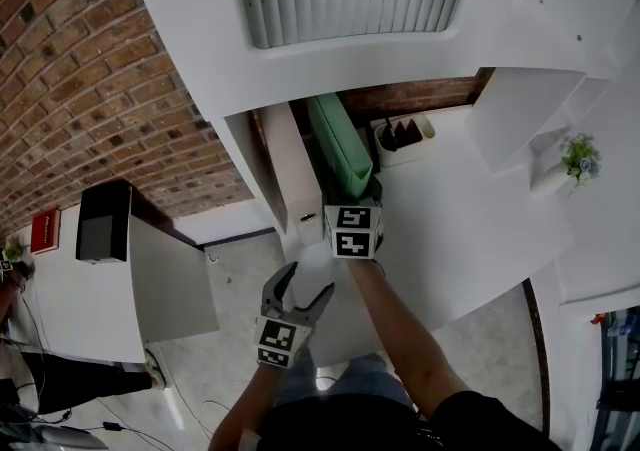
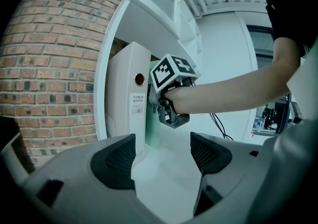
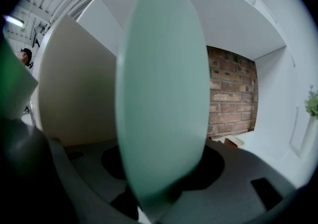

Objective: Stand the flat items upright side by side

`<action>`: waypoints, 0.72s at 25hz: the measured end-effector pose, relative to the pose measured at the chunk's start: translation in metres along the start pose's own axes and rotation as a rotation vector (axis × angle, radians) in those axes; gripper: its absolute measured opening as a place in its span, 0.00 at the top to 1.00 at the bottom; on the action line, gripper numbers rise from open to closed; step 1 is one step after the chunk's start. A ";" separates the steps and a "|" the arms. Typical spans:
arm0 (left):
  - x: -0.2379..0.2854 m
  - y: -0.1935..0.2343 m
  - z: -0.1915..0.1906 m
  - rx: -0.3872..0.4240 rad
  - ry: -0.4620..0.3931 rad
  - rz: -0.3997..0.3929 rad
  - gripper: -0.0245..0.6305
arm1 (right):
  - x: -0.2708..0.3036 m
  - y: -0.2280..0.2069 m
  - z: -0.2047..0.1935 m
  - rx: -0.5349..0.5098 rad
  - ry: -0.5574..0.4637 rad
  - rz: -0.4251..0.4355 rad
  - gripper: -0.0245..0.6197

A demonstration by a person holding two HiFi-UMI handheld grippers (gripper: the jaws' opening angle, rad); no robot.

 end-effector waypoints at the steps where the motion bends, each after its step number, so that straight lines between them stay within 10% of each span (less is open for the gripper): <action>1: 0.000 0.000 0.000 -0.001 0.000 0.001 0.44 | -0.001 0.000 0.000 -0.004 -0.001 0.003 0.66; 18: -0.001 -0.008 0.014 0.011 -0.035 -0.002 0.44 | -0.073 -0.012 0.001 0.009 -0.087 0.067 0.57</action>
Point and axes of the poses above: the fingertips, and each gripper's own axes: x forward along the fingers, y to its left, z out of its top, the point moved 1 cm from there along -x, backward along the fingers, and after that the axes turned 5 degrees about -x, right-handed, at the moved point
